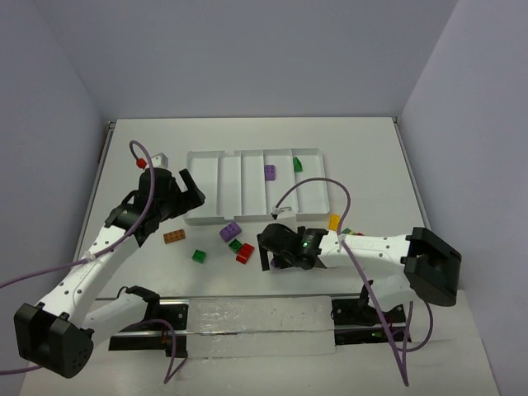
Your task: Sort the legos into containers by color
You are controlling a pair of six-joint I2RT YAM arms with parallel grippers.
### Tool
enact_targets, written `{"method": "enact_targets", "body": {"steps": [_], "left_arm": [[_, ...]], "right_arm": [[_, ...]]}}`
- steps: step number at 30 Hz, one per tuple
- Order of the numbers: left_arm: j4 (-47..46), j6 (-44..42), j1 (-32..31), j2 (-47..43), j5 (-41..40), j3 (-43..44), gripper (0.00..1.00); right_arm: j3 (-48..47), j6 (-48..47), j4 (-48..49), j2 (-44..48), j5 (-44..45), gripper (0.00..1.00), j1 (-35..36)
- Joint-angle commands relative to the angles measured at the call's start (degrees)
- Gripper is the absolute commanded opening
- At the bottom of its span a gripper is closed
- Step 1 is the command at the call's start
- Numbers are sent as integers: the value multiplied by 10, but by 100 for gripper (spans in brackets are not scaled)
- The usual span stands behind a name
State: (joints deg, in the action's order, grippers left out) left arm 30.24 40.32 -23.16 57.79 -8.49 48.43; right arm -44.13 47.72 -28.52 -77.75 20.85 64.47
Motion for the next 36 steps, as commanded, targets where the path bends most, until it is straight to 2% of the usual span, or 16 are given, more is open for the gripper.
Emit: {"method": "enact_targets", "body": {"steps": [1,5,18,21,26,29,30,36], "left_arm": [[-1,9,-2,-15,2,-4,99],[6,6,-2,-18,-6,1,99],[3,4,-2,-11,-7,1,99],[4,2,-2,-10,-8,2,99],[4,-1,-2,-9,-10,3,99],[6,-3,-2,-5,-12,7,99],[5,-4,-2,-4,-12,7,99],[-1,-3,-2,2,-8,9,99]], "right_arm": [[-4,16,-6,-34,-21,100,-4],[-6,-5,22,-59,-43,100,-16],[-80,-71,54,-151,-27,86,-22],[-94,-77,53,-162,-15,78,-22],[-102,-77,42,-168,-2,56,-22],[-102,-82,30,-148,12,30,-22],[-104,-85,23,-140,21,26,-21],[-138,-125,-18,-75,46,24,-52]]}}
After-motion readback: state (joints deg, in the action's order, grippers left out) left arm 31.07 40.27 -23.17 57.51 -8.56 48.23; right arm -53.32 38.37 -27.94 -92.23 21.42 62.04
